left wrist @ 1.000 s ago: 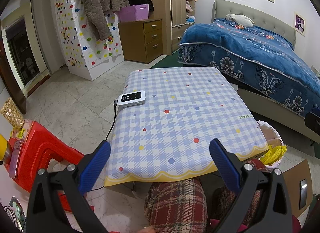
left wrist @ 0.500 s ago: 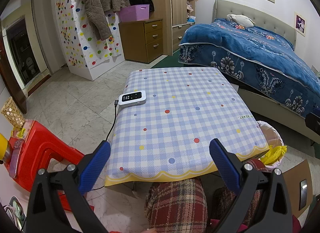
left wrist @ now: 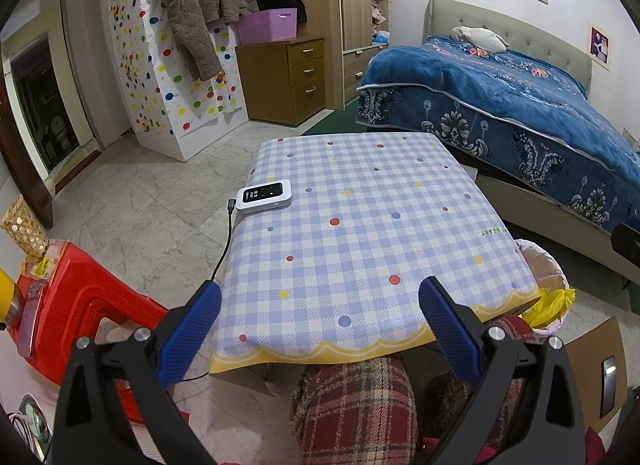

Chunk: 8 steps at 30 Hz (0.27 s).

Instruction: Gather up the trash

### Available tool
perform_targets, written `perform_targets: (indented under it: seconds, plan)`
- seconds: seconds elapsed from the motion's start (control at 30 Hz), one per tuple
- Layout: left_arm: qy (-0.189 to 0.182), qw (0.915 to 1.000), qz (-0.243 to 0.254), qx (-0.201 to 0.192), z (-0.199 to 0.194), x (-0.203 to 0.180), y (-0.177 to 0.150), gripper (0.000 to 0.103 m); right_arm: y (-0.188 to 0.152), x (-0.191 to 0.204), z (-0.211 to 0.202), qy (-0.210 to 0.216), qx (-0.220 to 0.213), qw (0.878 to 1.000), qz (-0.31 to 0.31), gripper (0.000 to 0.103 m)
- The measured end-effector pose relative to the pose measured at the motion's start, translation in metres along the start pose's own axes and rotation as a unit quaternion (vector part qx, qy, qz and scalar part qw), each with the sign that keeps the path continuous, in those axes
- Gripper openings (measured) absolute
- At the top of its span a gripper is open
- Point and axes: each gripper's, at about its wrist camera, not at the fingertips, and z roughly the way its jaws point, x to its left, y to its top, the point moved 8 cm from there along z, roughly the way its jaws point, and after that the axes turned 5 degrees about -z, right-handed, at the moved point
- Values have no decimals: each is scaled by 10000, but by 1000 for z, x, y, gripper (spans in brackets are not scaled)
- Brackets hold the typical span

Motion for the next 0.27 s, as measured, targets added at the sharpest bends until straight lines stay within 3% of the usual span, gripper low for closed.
perform_targets:
  seconds: [0.13,0.27]
  plan:
    - [-91,9999,-28,39,4,-1,-1,96,-3,-3,4,98,-46,9999,100,94]
    - [-538,9985,-105,2,11,-12,-1,96,-19,-25,17,-43,-77,9998,187,95]
